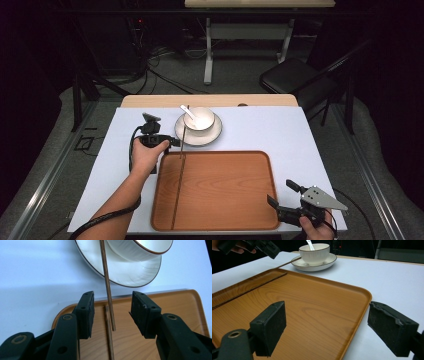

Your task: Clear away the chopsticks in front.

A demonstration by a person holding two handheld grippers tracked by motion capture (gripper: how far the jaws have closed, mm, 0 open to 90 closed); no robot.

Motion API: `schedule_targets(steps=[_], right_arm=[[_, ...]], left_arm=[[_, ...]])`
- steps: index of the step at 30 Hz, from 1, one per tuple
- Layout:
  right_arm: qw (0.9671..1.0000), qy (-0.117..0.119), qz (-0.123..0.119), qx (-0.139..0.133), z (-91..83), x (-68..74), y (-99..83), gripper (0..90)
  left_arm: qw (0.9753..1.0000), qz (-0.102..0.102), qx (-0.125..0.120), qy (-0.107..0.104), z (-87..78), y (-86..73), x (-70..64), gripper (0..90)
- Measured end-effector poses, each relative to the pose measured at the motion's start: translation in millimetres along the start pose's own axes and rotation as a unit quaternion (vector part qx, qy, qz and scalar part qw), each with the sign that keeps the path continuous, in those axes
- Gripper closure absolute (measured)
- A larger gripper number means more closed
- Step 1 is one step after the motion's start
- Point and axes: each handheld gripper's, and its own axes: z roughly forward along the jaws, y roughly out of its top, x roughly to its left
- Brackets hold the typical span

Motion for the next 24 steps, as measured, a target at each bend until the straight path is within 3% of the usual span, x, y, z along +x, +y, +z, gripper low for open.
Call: schedule_targets(steps=[24], right_arm=[[1.0000,-0.001,0.001,-0.002,-0.7,0.0,-0.3,14.6]], left_arm=[[0.9995,-0.018,0.025,0.009,36.3,12.5,0.4,65.3]])
